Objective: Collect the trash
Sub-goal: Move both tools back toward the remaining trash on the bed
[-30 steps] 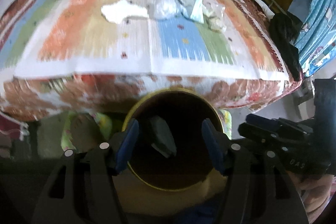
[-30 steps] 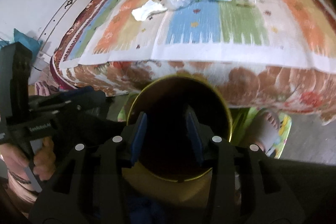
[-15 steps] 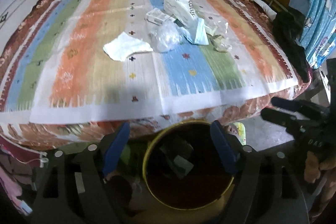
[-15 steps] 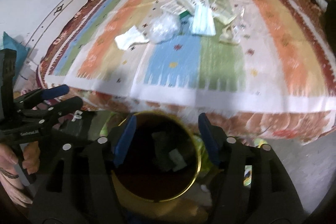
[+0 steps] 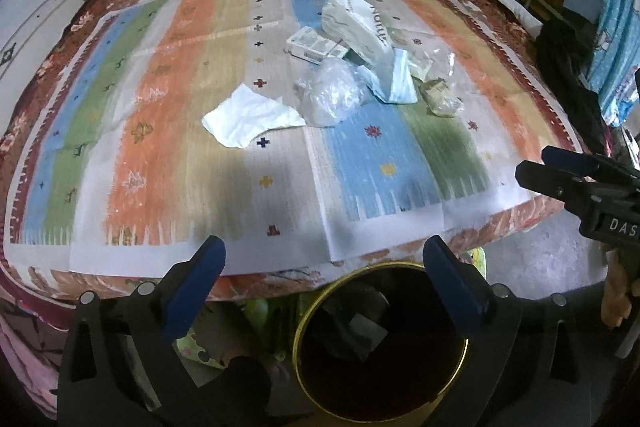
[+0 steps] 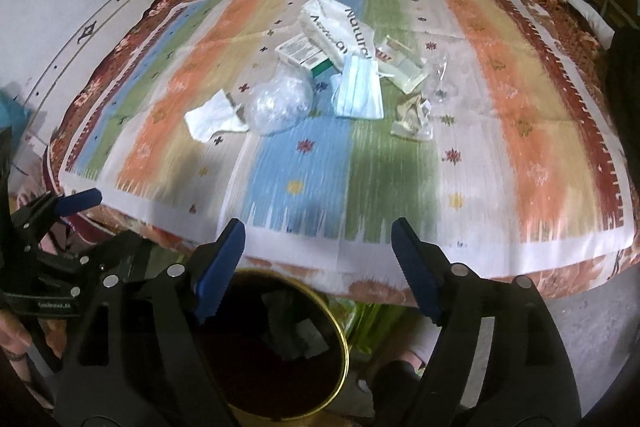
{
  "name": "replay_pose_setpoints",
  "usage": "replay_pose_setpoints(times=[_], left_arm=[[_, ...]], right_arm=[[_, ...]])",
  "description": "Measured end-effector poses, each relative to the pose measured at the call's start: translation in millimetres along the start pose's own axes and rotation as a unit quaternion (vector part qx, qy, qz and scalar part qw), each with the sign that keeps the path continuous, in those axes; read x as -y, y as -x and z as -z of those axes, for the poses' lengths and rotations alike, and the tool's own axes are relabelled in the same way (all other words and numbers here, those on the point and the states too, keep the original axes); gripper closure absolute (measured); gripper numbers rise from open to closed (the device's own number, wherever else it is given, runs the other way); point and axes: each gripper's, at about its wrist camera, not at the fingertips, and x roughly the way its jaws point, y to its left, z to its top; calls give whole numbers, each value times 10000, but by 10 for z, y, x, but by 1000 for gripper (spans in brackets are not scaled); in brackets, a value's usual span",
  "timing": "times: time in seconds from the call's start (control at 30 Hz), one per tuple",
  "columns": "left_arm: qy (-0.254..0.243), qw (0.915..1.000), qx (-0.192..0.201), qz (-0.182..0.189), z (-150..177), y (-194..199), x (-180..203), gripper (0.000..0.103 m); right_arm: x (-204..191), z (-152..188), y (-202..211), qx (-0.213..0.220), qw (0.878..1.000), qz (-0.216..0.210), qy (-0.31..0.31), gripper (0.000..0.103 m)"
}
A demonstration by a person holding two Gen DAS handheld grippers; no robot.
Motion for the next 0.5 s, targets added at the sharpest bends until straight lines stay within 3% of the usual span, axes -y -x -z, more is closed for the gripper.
replay_pose_setpoints(times=[0.2, 0.5], left_arm=[[-117, 9999, -40, -75, -202, -110, 18, 6], [-173, 9996, 81, -198, -548, -289, 11, 6]], right_arm=[[-1, -209, -118, 31, 10000, 88, -3, 15], [135, -570, -464, -33, 9992, 288, -261, 10]])
